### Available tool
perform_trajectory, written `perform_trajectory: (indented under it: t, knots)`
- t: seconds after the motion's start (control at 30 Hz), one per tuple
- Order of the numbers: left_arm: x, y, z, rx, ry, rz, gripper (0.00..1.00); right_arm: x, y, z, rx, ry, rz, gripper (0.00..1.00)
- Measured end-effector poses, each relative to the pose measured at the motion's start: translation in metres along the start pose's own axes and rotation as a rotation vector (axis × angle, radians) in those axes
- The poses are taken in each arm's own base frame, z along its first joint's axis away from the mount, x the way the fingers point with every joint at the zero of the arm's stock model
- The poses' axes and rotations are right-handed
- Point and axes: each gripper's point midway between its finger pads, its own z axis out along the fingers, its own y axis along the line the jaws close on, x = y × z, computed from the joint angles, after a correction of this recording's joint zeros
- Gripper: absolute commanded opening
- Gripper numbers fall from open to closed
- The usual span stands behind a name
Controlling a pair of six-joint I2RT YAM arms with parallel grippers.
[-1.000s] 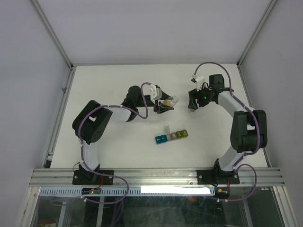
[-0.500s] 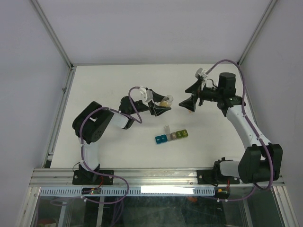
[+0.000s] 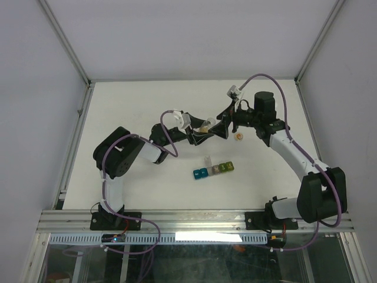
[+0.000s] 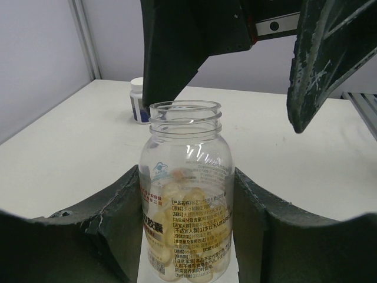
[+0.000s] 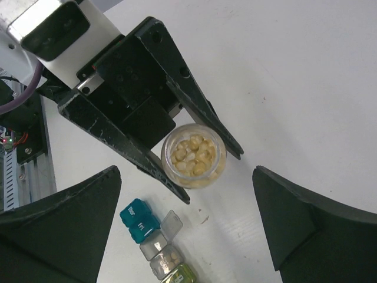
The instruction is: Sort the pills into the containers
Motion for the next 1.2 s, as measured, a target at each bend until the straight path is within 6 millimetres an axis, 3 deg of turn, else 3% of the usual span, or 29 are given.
perform_trajectory:
  t: [0.2, 0.47, 0.63, 0.8, 0.97, 1.07, 1.2]
  knots:
    - [0.005, -0.004, 0.002, 0.007, 0.007, -0.006, 0.00, 0.001, -0.001, 0.013, 0.026, 0.002, 0.022, 0.87]
    - [0.005, -0.001, 0.002, -0.011, 0.004, 0.001, 0.00, 0.017, -0.013, 0.027, 0.076, 0.044, 0.064, 0.77]
    - [0.006, -0.001, 0.002, -0.012, 0.008, 0.002, 0.00, 0.021, -0.012, 0.032, 0.078, 0.058, 0.067, 0.80]
    - [0.006, -0.001, 0.002, -0.009, 0.007, 0.003, 0.00, 0.019, -0.014, 0.029, 0.076, 0.054, 0.063, 0.92]
    - [0.009, -0.001, 0.002, -0.011, 0.019, -0.007, 0.00, 0.006, -0.009, 0.003, 0.036, 0.025, 0.054, 0.98]
    - [0.010, -0.002, 0.001, -0.017, 0.047, -0.049, 0.00, -0.017, -0.010, -0.034, 0.070, -0.043, 0.002, 0.99]
    - [-0.008, -0.011, 0.002, -0.025, 0.107, -0.134, 0.00, -0.052, -0.009, -0.083, 0.159, -0.156, -0.107, 0.99]
